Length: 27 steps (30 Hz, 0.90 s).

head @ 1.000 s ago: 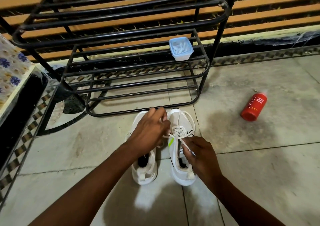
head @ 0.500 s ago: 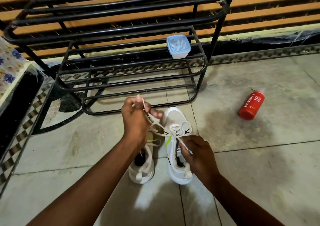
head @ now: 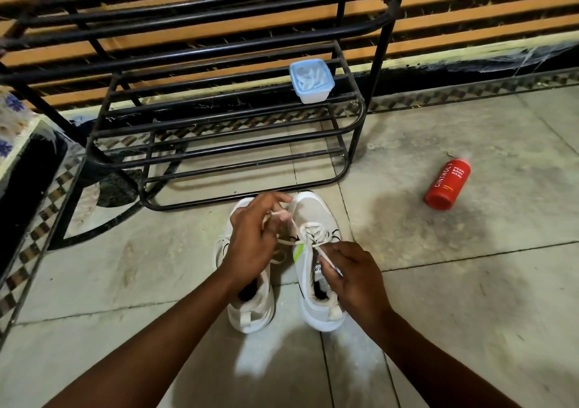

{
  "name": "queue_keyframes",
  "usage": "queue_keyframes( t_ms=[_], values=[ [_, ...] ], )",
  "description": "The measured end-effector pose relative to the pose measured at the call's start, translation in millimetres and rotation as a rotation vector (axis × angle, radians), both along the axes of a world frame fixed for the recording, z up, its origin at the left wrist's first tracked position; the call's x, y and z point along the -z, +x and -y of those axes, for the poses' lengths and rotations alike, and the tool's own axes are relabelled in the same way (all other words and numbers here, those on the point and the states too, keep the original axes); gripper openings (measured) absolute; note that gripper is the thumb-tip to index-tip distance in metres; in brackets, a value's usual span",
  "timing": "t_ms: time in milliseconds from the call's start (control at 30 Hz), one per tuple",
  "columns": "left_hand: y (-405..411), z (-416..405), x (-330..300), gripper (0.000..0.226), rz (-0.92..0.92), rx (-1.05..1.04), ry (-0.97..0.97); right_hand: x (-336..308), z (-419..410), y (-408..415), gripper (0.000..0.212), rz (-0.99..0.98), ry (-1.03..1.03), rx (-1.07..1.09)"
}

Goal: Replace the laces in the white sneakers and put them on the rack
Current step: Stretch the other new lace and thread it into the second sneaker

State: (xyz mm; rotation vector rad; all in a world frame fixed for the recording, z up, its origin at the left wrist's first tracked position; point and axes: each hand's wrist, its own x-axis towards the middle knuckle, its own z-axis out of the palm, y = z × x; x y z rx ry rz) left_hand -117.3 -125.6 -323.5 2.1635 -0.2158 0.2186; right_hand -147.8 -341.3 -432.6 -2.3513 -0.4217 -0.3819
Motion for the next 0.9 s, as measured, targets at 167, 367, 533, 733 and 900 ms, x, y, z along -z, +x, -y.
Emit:
queue_keyframes(
  t_ms=[167,367,533,733,900],
  values=[
    [12,-8,-8,0.016,0.032,0.001,-0.053,-7,-2,-2,0.036,-0.004,-0.056,0.026],
    [13,-12,14,0.052,0.028,0.420,0.924,-16,-5,-4,0.042,-0.009,-0.110,0.073],
    [12,-5,11,0.036,-0.022,0.269,0.962,-16,-9,-6,0.044,-0.019,-0.140,0.083],
    [4,13,16,0.019,-0.081,0.248,1.030,-19,-9,-5,0.045,-0.050,-0.158,0.079],
    [-2,18,11,0.027,-0.062,0.192,0.927,-22,-8,-4,0.044,-0.033,-0.179,0.076]
  ],
)
